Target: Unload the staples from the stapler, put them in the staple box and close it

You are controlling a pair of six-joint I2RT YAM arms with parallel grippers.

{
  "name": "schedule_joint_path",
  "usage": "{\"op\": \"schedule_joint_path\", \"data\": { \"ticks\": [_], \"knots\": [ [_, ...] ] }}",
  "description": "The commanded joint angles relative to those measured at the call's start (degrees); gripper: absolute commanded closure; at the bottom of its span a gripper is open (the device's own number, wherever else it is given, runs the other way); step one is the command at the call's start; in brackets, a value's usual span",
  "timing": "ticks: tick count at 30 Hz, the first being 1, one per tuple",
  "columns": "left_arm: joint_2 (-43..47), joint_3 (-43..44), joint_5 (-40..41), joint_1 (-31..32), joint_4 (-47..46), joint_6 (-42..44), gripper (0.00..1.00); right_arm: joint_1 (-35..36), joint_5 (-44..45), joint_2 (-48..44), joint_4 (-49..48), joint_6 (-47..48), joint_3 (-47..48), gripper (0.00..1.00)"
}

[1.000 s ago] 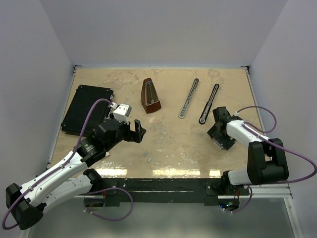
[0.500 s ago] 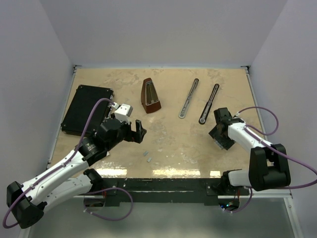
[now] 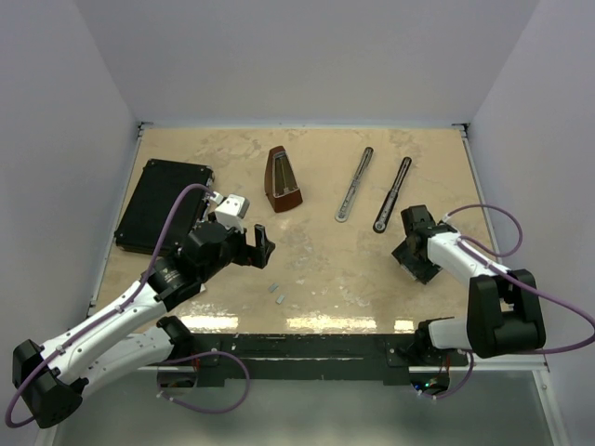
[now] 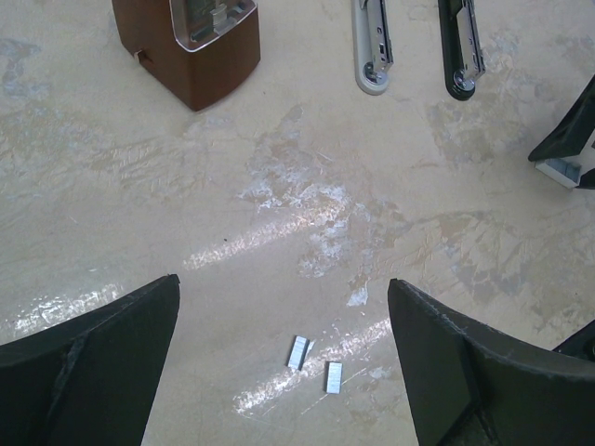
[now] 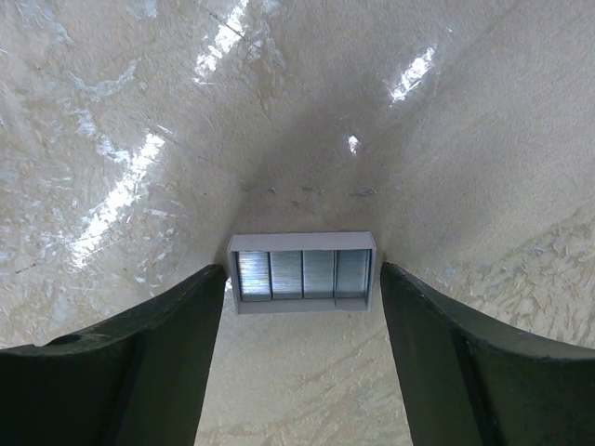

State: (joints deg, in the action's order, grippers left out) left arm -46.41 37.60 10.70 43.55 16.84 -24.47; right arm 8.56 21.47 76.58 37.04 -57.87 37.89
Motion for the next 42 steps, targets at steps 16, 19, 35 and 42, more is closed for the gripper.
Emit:
{"op": "schedule_joint_path", "data": {
  "ticks": [16,19,35,42],
  "knots": [
    [0.5,0.7,-2.6,-0.3,-2.8,0.5,0.01,0.0,0.2,-2.4,-3.2,1.3,-0.6,0.43],
    [0.2,2.2,-4.5,-1.0,-2.5,0.6,0.01,0.6,-2.1,-2.8,-5.0,3.1,-1.1,0.47],
    [-8.5,4.8,-25.0,-26.3,-2.6,-3.7,0.04,26.0,-0.3,6.9,-2.1,4.6,14.6,0.51],
    [-8.8,1.2,-18.3,-27.3,-1.9,-2.4,0.04,36.9,-0.2,15.7,-1.9,3.2,20.9,0.48]
  ]
}}
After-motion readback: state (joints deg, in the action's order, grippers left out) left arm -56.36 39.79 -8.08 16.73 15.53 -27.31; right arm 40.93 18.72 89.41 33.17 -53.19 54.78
